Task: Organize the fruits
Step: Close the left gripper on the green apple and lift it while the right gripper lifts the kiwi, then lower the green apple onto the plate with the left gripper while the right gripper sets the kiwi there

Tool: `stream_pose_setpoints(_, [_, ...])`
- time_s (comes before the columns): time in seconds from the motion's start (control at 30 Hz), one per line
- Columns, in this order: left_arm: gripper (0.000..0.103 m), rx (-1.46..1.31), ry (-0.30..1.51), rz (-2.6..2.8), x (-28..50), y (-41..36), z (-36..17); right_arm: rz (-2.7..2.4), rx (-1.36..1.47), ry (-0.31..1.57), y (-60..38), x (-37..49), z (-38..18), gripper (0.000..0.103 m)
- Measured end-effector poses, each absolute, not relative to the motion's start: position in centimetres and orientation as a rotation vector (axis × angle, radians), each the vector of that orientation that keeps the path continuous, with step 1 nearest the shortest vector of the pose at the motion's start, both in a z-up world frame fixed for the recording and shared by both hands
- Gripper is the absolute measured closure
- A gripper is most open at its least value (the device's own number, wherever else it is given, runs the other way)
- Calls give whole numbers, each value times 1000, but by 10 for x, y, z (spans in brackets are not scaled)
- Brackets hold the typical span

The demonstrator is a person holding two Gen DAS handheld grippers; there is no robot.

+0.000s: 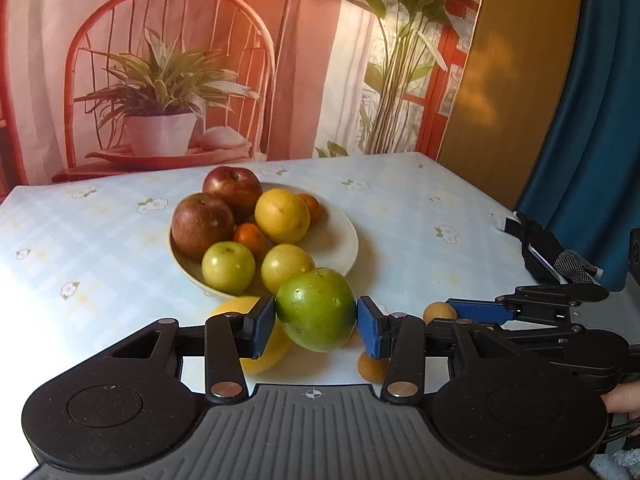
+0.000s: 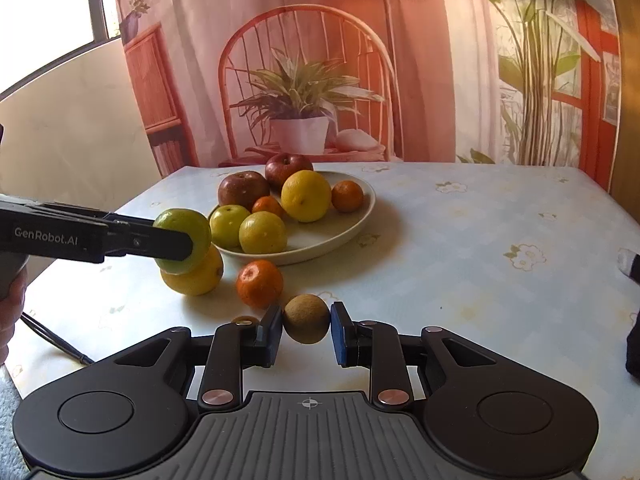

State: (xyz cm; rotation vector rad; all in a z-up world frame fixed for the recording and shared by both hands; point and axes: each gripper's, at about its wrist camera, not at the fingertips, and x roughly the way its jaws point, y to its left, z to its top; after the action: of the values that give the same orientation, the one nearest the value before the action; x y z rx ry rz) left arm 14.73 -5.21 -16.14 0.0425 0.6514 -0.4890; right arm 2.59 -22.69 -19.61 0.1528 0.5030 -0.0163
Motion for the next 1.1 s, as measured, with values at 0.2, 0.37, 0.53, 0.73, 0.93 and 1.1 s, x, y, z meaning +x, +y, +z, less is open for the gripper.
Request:
stream_pose_setpoints(0.2, [56, 78, 626, -450, 177, -61, -151, -4, 127, 484, -246, 55, -184, 79])
stream_pose_setpoints(0.37, [56, 108, 629, -428, 212, -68, -146, 7, 99, 469, -265, 93, -175, 79])
stream_pose_setpoints(0.53, [56, 140, 640, -416, 244, -75, -148, 35, 59, 474, -275, 135, -174, 79])
stream_pose_setpoints(0.73, [56, 171, 669, -400, 268, -81, -158, 44, 9, 537, -280, 176, -187, 79])
stream_pose_setpoints(0.93, [56, 179, 673, -402, 278, -82, -163, 42, -28, 544, -283, 191, -195, 79])
stream_pose_setpoints(1.1, [56, 195, 668, -404, 281, -88, -164, 28, -61, 543, -281, 199, -196, 79])
